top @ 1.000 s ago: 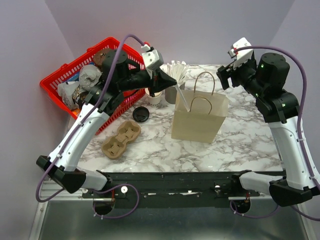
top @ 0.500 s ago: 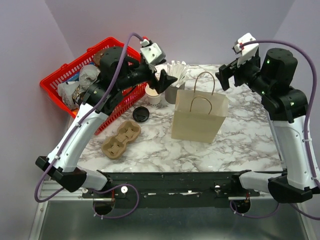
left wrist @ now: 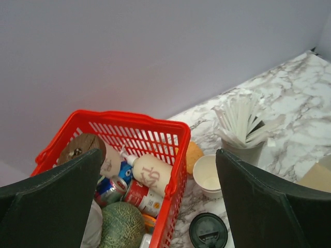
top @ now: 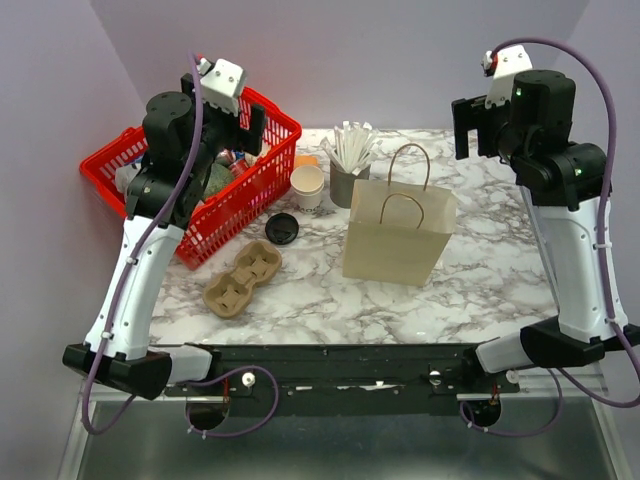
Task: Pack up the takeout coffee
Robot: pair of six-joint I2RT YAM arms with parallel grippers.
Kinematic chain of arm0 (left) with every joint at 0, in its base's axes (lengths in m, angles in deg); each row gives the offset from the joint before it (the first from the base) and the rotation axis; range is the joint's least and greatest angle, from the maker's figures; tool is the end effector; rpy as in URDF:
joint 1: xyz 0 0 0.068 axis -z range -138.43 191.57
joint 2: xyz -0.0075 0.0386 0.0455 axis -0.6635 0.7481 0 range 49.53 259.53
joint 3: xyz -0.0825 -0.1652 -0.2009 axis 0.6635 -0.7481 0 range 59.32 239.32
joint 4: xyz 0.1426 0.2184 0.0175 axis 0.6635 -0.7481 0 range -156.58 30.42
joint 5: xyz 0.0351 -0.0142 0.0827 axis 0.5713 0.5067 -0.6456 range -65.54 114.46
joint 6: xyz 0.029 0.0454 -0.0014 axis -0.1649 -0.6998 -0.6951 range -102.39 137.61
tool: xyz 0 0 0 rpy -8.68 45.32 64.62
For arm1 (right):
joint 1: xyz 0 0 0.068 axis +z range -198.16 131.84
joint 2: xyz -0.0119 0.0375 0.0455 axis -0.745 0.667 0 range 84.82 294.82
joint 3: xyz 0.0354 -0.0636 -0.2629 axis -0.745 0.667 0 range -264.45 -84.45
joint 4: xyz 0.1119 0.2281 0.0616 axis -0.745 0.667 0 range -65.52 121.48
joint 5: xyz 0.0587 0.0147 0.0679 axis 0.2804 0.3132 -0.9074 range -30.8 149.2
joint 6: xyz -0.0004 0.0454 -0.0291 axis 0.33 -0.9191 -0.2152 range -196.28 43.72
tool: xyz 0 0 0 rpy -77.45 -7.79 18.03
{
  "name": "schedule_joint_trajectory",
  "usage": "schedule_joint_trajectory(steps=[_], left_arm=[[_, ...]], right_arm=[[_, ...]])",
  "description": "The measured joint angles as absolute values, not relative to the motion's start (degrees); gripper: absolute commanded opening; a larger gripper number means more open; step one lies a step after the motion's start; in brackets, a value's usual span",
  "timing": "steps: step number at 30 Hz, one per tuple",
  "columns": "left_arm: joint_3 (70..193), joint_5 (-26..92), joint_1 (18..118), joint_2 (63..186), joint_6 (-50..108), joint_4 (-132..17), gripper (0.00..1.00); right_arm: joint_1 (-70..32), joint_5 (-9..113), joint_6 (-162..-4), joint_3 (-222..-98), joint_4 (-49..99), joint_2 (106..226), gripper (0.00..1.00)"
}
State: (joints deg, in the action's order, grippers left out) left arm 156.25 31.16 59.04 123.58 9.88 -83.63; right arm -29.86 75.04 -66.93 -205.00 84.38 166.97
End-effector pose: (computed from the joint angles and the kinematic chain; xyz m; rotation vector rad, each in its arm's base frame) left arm 0.2458 -0.0819 0.5157 0.4366 1.5348 -0.2255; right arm 0.2303 0.0659 0.5346 -0.2830 1.9136 -0.1648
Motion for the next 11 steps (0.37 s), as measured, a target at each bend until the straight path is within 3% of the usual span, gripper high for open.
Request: schedule_joint_trajectory(steps=[11], left_arm=[[146.17, 30.35, 51.22, 120.78, 18.32, -84.79, 0.99]], right_arm=[[-29.86, 81.29, -66.15, -212.15, 84.08, 168.22, 1.0]])
